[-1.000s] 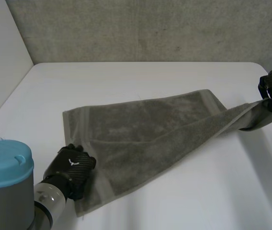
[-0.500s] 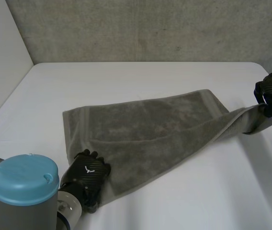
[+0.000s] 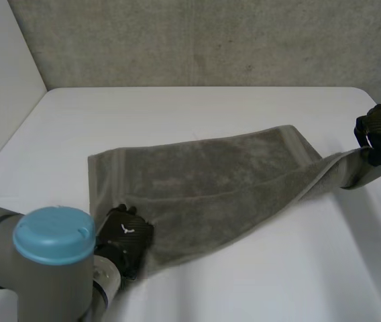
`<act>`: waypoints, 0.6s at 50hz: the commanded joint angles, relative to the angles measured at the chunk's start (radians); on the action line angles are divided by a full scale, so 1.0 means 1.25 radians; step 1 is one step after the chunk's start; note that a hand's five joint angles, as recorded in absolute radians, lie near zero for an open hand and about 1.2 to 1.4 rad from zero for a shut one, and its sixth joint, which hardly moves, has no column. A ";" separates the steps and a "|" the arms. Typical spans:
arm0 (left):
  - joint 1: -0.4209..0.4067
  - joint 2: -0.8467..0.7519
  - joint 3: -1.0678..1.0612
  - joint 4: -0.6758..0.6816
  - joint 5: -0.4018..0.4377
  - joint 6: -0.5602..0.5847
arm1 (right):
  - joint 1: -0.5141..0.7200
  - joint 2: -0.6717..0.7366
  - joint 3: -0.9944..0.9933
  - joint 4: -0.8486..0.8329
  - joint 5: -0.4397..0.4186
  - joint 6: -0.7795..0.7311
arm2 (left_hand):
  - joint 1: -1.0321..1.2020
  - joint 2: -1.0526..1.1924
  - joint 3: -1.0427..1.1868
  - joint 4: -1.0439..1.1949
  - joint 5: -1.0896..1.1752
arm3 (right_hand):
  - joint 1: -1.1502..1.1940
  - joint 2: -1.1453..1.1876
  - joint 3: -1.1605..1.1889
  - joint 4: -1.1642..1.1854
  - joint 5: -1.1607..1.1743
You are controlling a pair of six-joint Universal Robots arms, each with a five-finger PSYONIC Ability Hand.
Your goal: Fold the towel.
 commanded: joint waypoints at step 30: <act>0.030 0.129 -0.018 -0.048 0.126 0.004 | -0.069 -0.016 0.054 0.111 -0.119 -0.147 | -0.416 -0.657 -0.031 -0.037 -0.674 | 0.085 0.049 0.011 0.032 0.053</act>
